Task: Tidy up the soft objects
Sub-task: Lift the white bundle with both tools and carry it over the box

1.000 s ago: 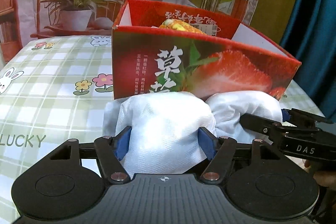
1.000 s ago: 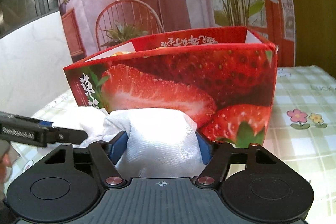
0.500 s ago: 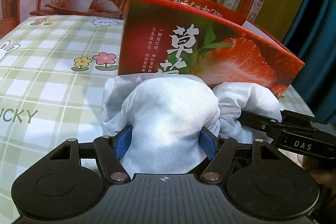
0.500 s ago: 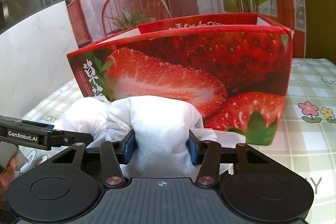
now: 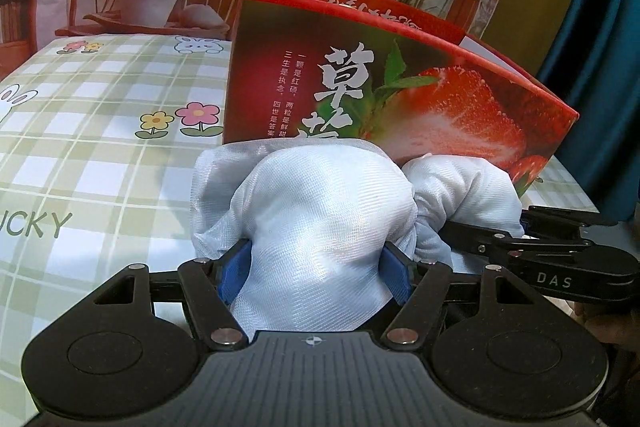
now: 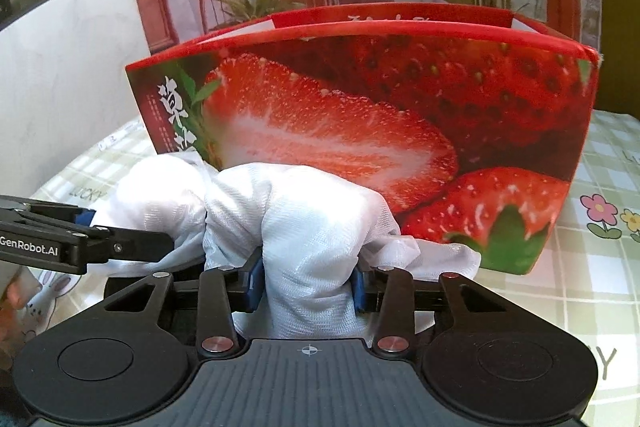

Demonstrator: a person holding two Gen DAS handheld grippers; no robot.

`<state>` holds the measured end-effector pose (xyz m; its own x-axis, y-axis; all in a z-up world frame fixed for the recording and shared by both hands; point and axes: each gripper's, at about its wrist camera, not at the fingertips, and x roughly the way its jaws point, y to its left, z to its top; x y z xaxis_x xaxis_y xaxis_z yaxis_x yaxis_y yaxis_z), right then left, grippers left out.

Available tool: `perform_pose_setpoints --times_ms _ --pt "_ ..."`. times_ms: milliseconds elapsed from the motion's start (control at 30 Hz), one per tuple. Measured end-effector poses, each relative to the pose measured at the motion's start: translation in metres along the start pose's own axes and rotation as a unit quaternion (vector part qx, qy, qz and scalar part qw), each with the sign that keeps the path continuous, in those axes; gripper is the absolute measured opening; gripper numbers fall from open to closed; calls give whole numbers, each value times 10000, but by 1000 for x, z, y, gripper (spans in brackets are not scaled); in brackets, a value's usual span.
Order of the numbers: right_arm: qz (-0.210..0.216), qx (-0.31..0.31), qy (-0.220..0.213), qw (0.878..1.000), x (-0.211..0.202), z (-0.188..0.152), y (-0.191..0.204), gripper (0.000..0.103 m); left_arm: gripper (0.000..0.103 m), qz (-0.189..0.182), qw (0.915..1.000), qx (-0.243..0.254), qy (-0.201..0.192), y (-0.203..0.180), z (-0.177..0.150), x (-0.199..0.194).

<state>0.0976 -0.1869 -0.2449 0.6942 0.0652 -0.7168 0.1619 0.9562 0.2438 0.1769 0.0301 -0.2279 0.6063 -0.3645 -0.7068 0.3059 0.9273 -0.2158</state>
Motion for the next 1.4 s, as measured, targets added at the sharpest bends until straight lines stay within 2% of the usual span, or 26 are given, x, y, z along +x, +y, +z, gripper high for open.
perform_pose_setpoints --times_ms 167,233,267,333,400,667,800,1067,1233,1400 --pt "-84 -96 30 9999 1 0 4 36 69 102 9999 107 33 -4 1 0" --pt "-89 -77 49 9999 0 0 5 34 55 98 9999 102 47 -4 4 -3" --pt "-70 -60 63 9999 -1 1 4 30 52 88 9999 122 18 -4 6 -6" --pt "50 -6 36 10000 -7 4 3 24 38 24 9998 187 -85 -5 11 -14" --pt "177 31 -51 9998 -16 7 2 20 33 -17 9993 321 -202 -10 14 -24" --pt "352 -27 -544 9979 -61 24 9 19 33 -158 9952 576 -772 -26 23 -69" --pt "447 -16 -808 9957 -83 34 12 19 33 -120 9904 895 -1046 -40 31 -91" --pt "587 -156 -1383 9885 -121 67 14 19 33 -256 9806 1090 -1608 -55 63 -122" --pt "632 -330 -1537 9855 -124 110 7 19 33 -293 9767 1178 -1770 -62 97 -118" --pt "411 -570 -1489 9864 -102 152 -9 19 33 -343 9786 1156 -1668 -61 141 -83"
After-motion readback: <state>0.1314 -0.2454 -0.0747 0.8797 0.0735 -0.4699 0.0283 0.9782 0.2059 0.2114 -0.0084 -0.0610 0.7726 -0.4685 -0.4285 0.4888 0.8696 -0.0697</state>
